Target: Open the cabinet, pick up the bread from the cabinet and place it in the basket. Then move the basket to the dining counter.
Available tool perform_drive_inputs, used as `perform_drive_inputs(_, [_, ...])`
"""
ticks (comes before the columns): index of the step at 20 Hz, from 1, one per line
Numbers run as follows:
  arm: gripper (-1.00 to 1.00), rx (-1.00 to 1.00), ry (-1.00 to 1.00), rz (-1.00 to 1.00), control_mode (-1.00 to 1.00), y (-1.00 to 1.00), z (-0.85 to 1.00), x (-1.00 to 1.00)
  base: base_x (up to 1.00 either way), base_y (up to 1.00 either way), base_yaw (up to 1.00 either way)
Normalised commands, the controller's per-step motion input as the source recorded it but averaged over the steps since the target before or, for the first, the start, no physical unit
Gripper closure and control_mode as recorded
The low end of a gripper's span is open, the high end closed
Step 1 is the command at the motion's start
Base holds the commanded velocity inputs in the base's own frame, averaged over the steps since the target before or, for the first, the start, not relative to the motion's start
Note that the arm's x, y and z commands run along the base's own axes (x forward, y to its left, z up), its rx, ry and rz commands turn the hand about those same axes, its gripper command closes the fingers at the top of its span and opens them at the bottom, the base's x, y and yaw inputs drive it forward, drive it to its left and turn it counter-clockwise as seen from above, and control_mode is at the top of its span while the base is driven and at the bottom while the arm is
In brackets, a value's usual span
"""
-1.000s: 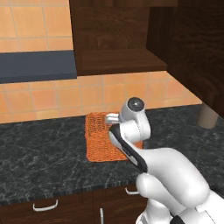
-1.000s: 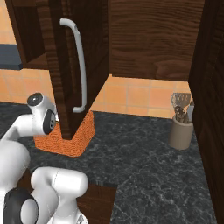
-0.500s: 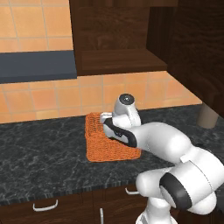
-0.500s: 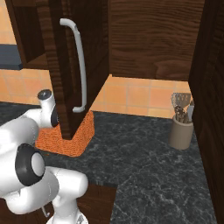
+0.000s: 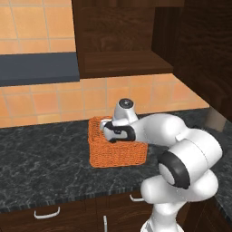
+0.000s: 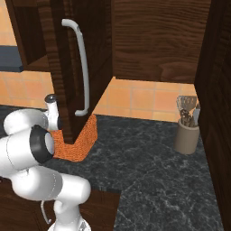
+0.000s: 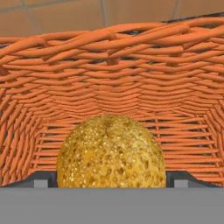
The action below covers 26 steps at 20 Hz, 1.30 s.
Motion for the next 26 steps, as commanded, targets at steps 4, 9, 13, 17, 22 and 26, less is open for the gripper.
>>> perform_drive_inputs(4, [1.0, 0.0, 0.06, 0.03, -1.0, 0.01, -0.21, 0.58, 0.0, 0.0, 0.0])
perform_drive_inputs(9, [-1.0, 0.0, 0.0, 0.02, -1.0, 0.01, -0.06, 0.42, 0.0, 0.0, 0.0])
perform_drive_inputs(13, [-1.0, 0.0, 0.01, 0.0, -1.0, 0.0, -0.26, 0.41, 0.0, 0.0, 0.0])
perform_drive_inputs(17, [-1.0, 0.0, 0.0, 0.0, -1.0, 0.01, -0.06, -0.12, 0.0, 0.0, 0.0])
perform_drive_inputs(22, [-1.0, 0.0, -0.02, 0.0, -1.0, 0.07, 0.03, -0.1, 0.0, 0.0, 0.0])
perform_drive_inputs(26, [-1.0, 0.0, -0.14, 0.0, -1.0, 0.0, 0.15, 0.0, 0.0, 0.0, 0.0])
